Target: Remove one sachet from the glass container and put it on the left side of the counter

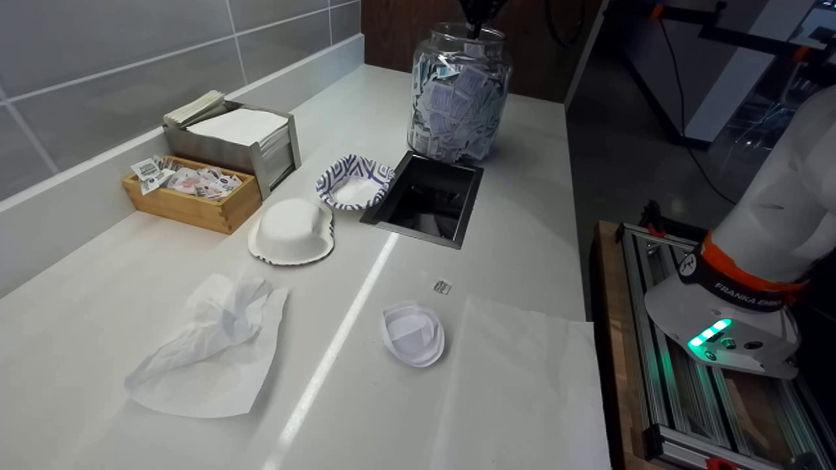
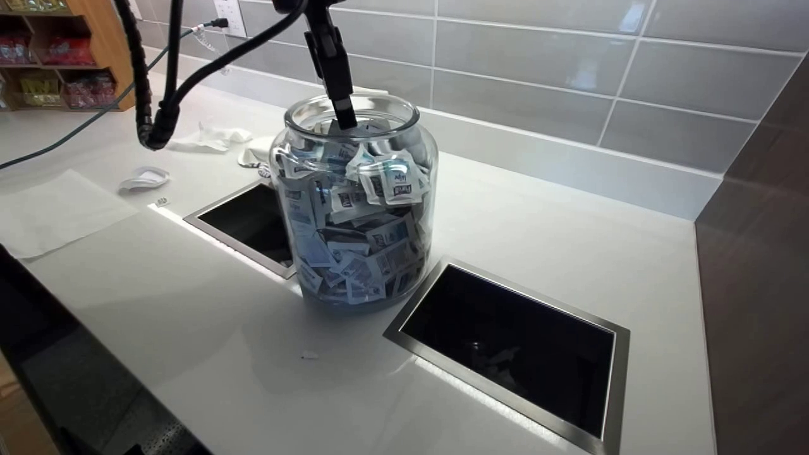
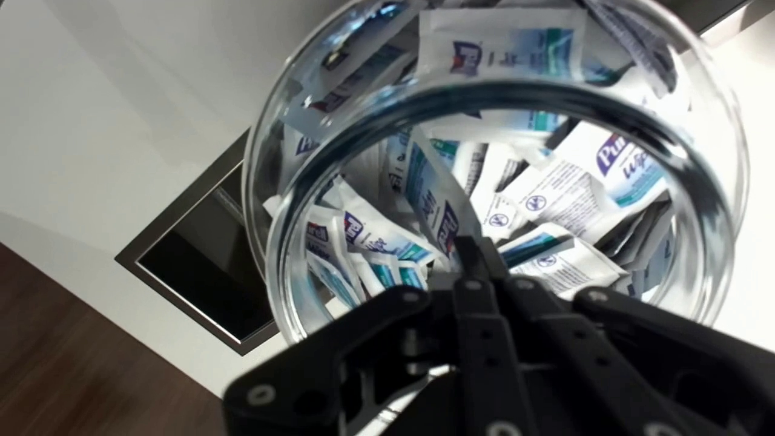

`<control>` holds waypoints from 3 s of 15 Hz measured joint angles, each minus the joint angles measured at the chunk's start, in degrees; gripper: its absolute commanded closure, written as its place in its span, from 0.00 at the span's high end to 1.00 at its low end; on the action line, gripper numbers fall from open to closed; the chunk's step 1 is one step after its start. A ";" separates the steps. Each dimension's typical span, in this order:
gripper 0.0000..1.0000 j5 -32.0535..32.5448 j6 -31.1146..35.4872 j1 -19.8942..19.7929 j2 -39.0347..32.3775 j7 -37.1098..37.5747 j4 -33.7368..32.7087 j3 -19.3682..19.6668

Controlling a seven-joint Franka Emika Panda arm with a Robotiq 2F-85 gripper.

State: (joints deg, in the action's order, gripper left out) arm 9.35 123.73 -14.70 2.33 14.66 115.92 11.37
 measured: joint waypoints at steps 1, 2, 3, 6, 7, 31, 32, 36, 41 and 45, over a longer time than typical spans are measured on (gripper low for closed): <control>0.00 0.37 0.00 0.00 0.41 0.18 0.00 0.00; 0.00 0.80 0.00 0.00 0.92 0.42 0.00 0.00; 0.00 1.19 0.00 0.00 1.47 0.74 0.00 0.00; 0.00 2.17 0.00 -0.03 3.64 2.13 0.06 0.00; 0.00 2.52 0.00 -0.04 4.49 2.71 0.13 0.00; 0.00 -6.92 -9.88 5.05 19.50 5.98 13.65 -6.64; 0.00 -7.45 -9.35 5.94 18.89 5.16 13.69 -7.15; 0.01 -8.35 -7.08 9.50 16.01 2.81 13.71 -9.82; 0.01 -8.32 -6.93 9.32 15.52 2.99 13.30 -10.08; 0.00 -8.24 -6.93 9.32 15.49 2.83 13.23 -10.18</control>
State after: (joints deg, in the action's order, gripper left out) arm 1.11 116.81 -5.37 17.81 17.49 129.15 1.19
